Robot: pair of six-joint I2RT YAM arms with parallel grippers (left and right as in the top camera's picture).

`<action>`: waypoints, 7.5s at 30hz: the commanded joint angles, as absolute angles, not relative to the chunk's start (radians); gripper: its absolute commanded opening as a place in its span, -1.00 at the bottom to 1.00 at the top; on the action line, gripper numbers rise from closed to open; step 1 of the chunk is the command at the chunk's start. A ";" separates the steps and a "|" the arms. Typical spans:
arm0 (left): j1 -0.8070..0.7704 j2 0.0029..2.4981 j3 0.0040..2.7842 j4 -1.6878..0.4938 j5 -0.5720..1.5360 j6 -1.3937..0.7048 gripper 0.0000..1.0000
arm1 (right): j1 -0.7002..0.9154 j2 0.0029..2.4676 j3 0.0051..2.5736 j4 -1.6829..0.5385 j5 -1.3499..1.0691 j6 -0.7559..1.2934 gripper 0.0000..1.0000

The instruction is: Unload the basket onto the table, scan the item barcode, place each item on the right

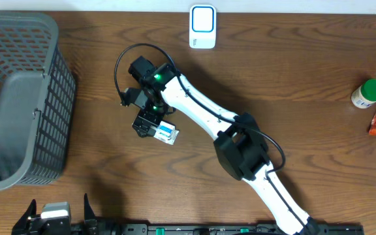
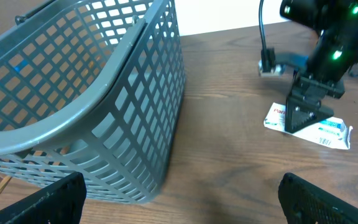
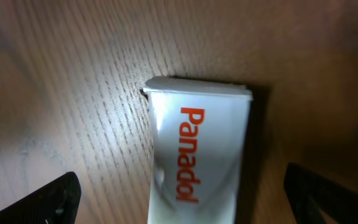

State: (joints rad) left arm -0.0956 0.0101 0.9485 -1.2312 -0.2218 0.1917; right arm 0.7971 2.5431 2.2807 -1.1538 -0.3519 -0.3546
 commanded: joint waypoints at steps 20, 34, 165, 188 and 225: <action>-0.100 0.003 0.947 -1.231 -0.221 0.205 0.98 | 0.822 2.714 2.285 -1.252 -0.186 -0.305 0.59; -0.100 0.003 0.947 -1.231 -0.221 0.205 0.98 | 0.839 2.719 2.154 -1.188 -0.024 -0.266 0.07; -0.100 0.003 0.947 -1.231 -0.221 0.205 0.98 | 0.356 2.607 2.653 -1.173 0.519 -0.260 -0.55; -0.100 0.003 0.947 -1.231 -0.221 0.205 0.97 | -0.405 2.605 2.457 -1.256 0.193 -0.114 0.98; -0.100 0.003 0.947 -1.231 -0.221 0.205 0.97 | 0.308 1.485 2.673 -1.620 0.265 0.120 0.99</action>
State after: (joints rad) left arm -0.0956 0.0101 0.9485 -1.2312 -0.2218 0.1921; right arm 0.2642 1.5539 2.6724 -1.5604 0.0292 0.0311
